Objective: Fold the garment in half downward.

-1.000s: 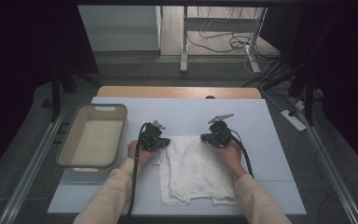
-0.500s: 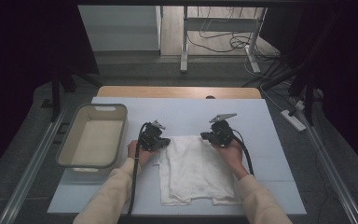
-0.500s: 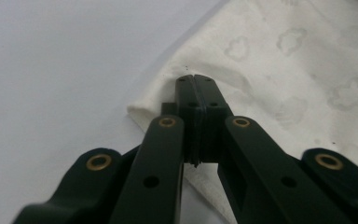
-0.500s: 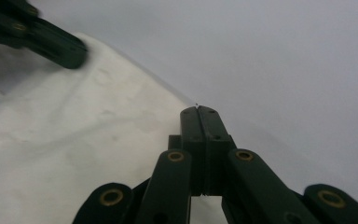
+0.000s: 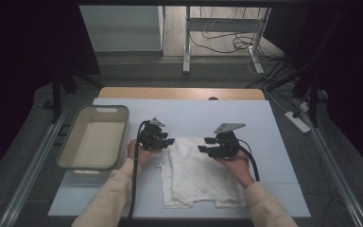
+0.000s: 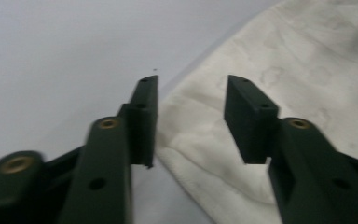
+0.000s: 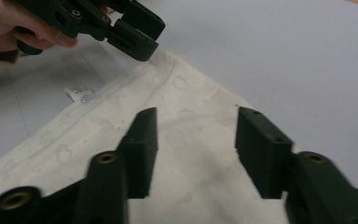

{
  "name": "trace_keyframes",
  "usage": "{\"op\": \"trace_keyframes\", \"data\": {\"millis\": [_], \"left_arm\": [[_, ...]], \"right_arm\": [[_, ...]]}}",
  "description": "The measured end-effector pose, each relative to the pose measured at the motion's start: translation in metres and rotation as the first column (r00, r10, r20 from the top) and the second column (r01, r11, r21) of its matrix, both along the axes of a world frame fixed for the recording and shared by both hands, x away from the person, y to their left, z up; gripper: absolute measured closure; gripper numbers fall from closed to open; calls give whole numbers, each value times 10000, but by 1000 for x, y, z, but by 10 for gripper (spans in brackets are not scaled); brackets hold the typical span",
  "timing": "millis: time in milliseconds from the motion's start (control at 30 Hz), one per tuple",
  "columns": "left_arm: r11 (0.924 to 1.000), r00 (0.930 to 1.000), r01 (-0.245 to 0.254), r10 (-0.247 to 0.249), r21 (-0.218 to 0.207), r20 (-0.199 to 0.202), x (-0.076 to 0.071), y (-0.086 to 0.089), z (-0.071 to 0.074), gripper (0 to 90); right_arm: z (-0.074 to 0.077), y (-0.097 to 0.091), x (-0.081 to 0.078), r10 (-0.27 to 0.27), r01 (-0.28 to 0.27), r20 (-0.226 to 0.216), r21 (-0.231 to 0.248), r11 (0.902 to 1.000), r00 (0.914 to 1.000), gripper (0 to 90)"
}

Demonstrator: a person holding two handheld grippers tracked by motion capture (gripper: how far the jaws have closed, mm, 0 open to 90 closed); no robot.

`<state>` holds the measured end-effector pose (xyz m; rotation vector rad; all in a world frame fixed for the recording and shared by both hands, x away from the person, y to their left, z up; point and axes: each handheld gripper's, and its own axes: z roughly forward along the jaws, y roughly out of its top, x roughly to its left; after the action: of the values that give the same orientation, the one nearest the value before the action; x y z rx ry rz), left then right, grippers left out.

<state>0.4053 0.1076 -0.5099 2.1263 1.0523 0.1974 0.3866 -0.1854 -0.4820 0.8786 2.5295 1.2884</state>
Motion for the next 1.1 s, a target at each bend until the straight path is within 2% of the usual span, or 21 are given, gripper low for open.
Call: {"op": "trace_keyframes", "data": {"millis": [100,200,267,367,600,800,967,1100], "left_arm": [[9999,9999,-117,117,-32,-3,0,2,0,447],[9996,9997,-239,239,-142,-10,0,4,1,399],[9998,9998,-141,138,-163,-132,0,5,1,378],[9997,9998,-150,146,-218,-169,0,5,1,367],[9994,9999,-100,96,-329,-134,-1,5,4,342],[9986,9996,-20,5,-528,-286,-1,6,4,337],[9994,9997,18,-26,-351,-234,-2,5,5,332],[9996,9998,74,-80,-282,-177,-3,3,6,327]], "right_arm": [[0,0,-8,78,-72,-180,336,9994,9998,405],[2,3,-19,297,-294,-96,304,9991,9995,376],[3,5,-26,478,-476,-69,363,9982,9988,367],[4,6,-39,589,-600,249,467,9971,9980,369],[3,5,-66,1064,-1076,284,457,9931,9939,360],[0,8,-76,1320,-1331,236,498,9899,9910,357],[-4,18,-82,1657,-1662,215,232,9858,9859,352],[-4,23,-84,1798,-1801,118,251,9833,9836,345]]}}
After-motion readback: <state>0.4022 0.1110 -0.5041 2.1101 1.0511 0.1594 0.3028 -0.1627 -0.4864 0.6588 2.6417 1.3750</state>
